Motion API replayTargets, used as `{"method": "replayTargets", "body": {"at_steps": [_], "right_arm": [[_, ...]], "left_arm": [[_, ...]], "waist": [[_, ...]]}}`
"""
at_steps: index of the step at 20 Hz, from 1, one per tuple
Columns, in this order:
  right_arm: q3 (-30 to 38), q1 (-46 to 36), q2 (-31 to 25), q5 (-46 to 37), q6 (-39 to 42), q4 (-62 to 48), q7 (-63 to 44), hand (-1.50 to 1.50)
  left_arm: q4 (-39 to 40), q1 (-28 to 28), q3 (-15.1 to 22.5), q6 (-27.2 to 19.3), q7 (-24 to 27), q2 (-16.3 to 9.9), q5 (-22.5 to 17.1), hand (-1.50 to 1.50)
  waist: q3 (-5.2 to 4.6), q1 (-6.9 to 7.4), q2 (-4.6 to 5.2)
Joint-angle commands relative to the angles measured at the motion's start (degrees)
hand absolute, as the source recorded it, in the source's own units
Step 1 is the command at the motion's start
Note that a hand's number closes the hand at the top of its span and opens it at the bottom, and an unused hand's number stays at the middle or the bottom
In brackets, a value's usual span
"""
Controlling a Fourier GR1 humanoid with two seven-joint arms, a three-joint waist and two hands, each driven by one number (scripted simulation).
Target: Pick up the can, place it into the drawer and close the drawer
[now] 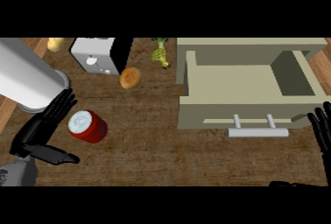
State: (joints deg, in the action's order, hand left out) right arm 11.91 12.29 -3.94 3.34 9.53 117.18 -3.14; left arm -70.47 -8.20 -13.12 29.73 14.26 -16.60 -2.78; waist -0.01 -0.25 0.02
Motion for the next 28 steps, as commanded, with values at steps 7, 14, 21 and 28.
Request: {"method": "replayTargets", "body": {"at_steps": [7,14,21,28], "right_arm": [[0.23,1.73,1.80,0.22,1.10,0.78,0.97,-1.50],[0.30,0.85,1.90,-0.76,1.31,-1.02,1.77,-1.50],[-1.92,1.53,3.80,-4.09,0.26,-0.13,3.05,-1.50],[1.26,3.89,2.94,-0.37,2.99,3.06,2.41,-1.50]], "left_arm": [[12.45,-1.07,-1.07,1.96,12.15,-3.14,4.53,-1.50],[28.66,-9.11,-0.45,-0.59,20.33,-3.97,9.48,-1.50],[32.38,-7.18,-0.46,0.12,22.14,-4.28,9.35,-1.50],[38.93,-11.47,0.11,-2.47,25.95,-4.02,10.77,-1.50]], "waist": [[0.00,0.01,-0.03],[-0.02,-0.25,0.06],[-0.02,-0.06,0.02],[-0.02,-0.21,0.01]]}}
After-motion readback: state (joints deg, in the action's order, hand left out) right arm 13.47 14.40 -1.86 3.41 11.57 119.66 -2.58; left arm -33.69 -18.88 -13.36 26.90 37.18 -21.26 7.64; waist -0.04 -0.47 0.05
